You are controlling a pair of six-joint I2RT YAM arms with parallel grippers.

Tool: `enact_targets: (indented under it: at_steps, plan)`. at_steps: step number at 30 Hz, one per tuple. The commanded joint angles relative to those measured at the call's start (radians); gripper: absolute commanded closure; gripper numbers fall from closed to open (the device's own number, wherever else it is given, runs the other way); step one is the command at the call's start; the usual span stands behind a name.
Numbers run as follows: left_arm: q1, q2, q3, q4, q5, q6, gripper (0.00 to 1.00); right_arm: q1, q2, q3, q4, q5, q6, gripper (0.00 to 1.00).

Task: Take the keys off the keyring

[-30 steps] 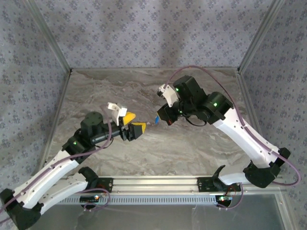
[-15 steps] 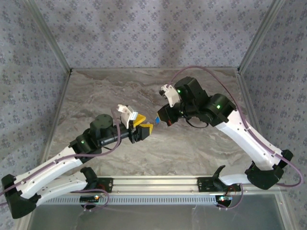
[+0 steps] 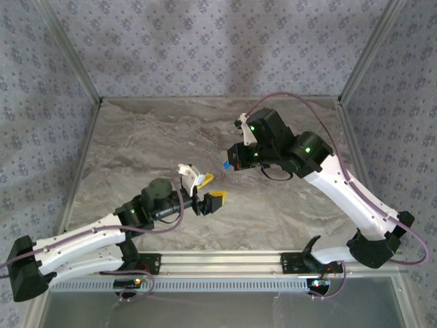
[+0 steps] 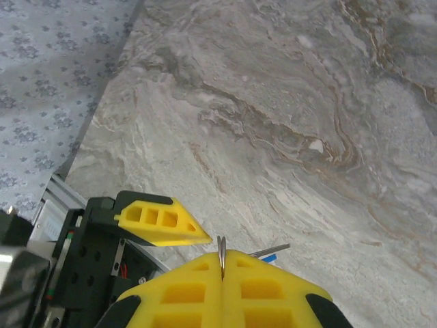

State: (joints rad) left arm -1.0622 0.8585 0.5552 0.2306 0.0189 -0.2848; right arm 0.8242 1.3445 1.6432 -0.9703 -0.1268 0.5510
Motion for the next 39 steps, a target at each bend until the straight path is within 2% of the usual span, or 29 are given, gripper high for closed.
enact_targets:
  at_steps: [1, 5, 12, 33, 39]
  plan:
    - [-0.054, 0.006, -0.042, 0.160, -0.115, 0.141, 0.23, -0.001, 0.002, -0.024, 0.018, 0.023, 0.066, 0.97]
    - [-0.109, 0.032, -0.076, 0.254, -0.199, 0.279, 0.24, 0.003, -0.009, -0.066, 0.068, 0.014, 0.070, 0.97]
    - [-0.111, 0.063, -0.069, 0.316, -0.237, 0.363, 0.22, 0.010, -0.015, -0.098, 0.106, 0.006, 0.108, 0.97]
    - [-0.111, 0.129, -0.043, 0.417, -0.259, 0.375, 0.21, 0.037, -0.017, -0.097, 0.148, -0.007, 0.118, 0.98]
    - [-0.110, 0.124, -0.058, 0.426, -0.321, 0.354, 0.21, 0.039, -0.020, -0.100, 0.153, -0.006, 0.119, 0.98]
